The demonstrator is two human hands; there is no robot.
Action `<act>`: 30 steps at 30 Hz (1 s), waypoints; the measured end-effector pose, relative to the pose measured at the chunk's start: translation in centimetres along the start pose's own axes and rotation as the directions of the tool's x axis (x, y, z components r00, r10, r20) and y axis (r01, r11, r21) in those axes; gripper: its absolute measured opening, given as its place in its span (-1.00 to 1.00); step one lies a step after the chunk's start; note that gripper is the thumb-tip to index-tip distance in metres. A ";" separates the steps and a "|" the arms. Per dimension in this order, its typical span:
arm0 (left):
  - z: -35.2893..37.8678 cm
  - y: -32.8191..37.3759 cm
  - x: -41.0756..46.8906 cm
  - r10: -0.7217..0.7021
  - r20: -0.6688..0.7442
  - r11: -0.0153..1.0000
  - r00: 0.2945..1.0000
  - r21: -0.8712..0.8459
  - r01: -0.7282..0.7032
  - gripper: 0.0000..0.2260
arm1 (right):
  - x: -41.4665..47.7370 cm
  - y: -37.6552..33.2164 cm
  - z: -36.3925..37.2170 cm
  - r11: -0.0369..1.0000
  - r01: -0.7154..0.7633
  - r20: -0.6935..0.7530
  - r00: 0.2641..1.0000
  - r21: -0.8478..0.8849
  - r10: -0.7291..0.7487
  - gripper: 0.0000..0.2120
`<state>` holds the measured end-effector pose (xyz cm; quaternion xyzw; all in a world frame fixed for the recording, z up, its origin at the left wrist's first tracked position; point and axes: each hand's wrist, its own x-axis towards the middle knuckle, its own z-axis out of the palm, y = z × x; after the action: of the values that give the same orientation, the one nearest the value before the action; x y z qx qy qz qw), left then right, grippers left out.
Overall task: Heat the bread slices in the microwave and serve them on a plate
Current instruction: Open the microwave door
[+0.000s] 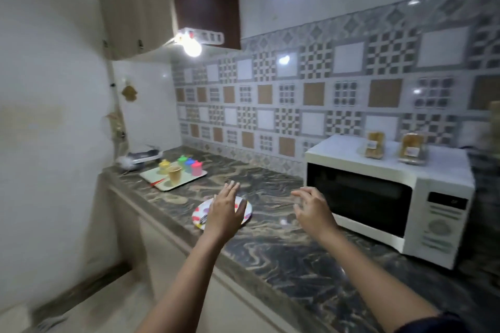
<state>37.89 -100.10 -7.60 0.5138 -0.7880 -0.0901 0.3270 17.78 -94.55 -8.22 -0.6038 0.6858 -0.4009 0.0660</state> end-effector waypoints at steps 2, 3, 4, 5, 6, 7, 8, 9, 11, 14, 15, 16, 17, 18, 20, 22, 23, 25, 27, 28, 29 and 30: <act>3.1 1.3 3.7 0.099 0.059 0.995 0.993 -0.038 -0.097 -0.56 | 2.1 2.2 -1.2 0.998 -0.067 -0.068 0.996 -0.019 0.066 -0.68; 4.6 2.1 5.3 0.148 0.087 0.988 0.985 -0.064 -0.142 -0.56 | 2.9 3.3 -1.8 0.994 -0.102 -0.104 0.990 -0.029 0.099 -0.69; 6.1 3.0 6.6 0.192 0.115 0.979 0.975 -0.097 -0.181 -0.56 | 3.4 4.4 -2.5 0.990 -0.134 -0.142 0.982 -0.036 0.128 -0.69; 7.5 4.0 7.7 0.230 0.143 0.968 0.962 -0.136 -0.211 -0.56 | 3.7 5.6 -3.2 0.986 -0.162 -0.181 0.972 -0.039 0.152 -0.70; 9.0 5.1 8.7 0.266 0.168 0.955 0.949 -0.179 -0.236 -0.57 | 3.8 6.6 -4.0 0.981 -0.188 -0.215 0.961 -0.040 0.175 -0.70; 10.5 6.2 9.5 0.299 0.192 0.941 0.935 -0.223 -0.255 -0.57 | 3.7 7.7 -4.9 0.976 -0.216 -0.245 0.949 -0.042 0.199 -0.70; 12.1 7.4 10.0 0.329 0.218 0.926 0.919 -0.267 -0.268 -0.58 | 3.4 8.8 -5.8 0.968 -0.244 -0.274 0.936 -0.052 0.221 -0.71; 13.7 8.6 10.4 0.354 0.249 0.911 0.901 -0.310 -0.272 -0.58 | 3.0 10.0 -6.9 0.960 -0.270 -0.302 0.923 -0.070 0.238 -0.71; 16.7 11.3 10.5 0.397 0.309 0.882 0.864 -0.389 -0.267 -0.59 | 2.1 12.2 -9.1 0.935 -0.337 -0.360 0.891 -0.114 0.277 -0.70; 20.5 15.3 10.3 0.468 0.370 0.836 0.802 -0.479 -0.267 -0.60 | 1.5 15.2 -12.5 0.902 -0.415 -0.450 0.832 -0.119 0.324 -0.69; 21.6 16.6 10.2 0.485 0.383 0.824 0.786 -0.501 -0.264 -0.60 | 1.5 16.0 -13.6 0.892 -0.436 -0.475 0.814 -0.119 0.334 -0.69; 22.6 17.8 10.1 0.489 0.401 0.818 0.775 -0.519 -0.247 -0.60 | 1.4 16.7 -14.6 0.882 -0.455 -0.493 0.800 -0.126 0.342 -0.69; 23.6 18.9 10.0 0.489 0.410 0.811 0.770 -0.538 -0.229 -0.60 | 1.5 17.3 -15.5 0.874 -0.467 -0.505 0.791 -0.134 0.345 -0.70; 24.6 20.0 10.0 0.483 0.420 0.808 0.768 -0.551 -0.207 -0.60 | 1.5 17.9 -16.4 0.870 -0.472 -0.511 0.788 -0.143 0.344 -0.70; 26.5 22.0 9.9 0.464 0.437 0.805 0.771 -0.571 -0.161 -0.61 | 1.9 18.9 -18.0 0.867 -0.469 -0.511 0.793 -0.166 0.331 -0.69; 28.3 23.8 9.5 0.432 0.462 0.803 0.774 -0.587 -0.097 -0.63 | 2.6 20.2 -19.1 0.863 -0.461 -0.485 0.814 -0.206 0.319 -0.66; 29.3 24.5 9.3 0.418 0.473 0.798 0.776 -0.600 -0.064 -0.66 | 3.0 20.9 -19.6 0.857 -0.459 -0.467 0.827 -0.235 0.315 -0.64; 31.1 25.6 8.9 0.404 0.491 0.778 0.772 -0.628 -0.007 -0.72 | 3.9 22.1 -20.4 0.828 -0.466 -0.408 0.853 -0.312 0.326 -0.58; 32.8 26.2 8.5 0.378 0.511 0.768 0.772 -0.639 0.047 -0.79 | 4.9 23.1 -20.9 0.796 -0.469 -0.343 0.872 -0.383 0.349 -0.53; 33.4 26.4 8.4 0.356 0.514 0.762 0.780 -0.643 0.076 -0.81 | 5.4 23.4 -21.0 0.786 -0.462 -0.316 0.881 -0.411 0.352 -0.51; 33.8 26.6 8.3 0.337 0.509 0.752 0.792 -0.652 0.099 -0.82 | 6.0 23.8 -20.9 0.780 -0.446 -0.291 0.892 -0.439 0.346 -0.50; 34.1 26.8 8.2 0.326 0.504 0.743 0.800 -0.660 0.112 -0.83 | 6.5 24.1 -20.9 0.776 -0.425 -0.269 0.904 -0.467 0.333 -0.50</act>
<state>-5.07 -101.68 -17.57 0.2610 -0.7947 -0.4972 0.2302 -14.57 -91.68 -6.82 -0.4113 0.8782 -0.2315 -0.0777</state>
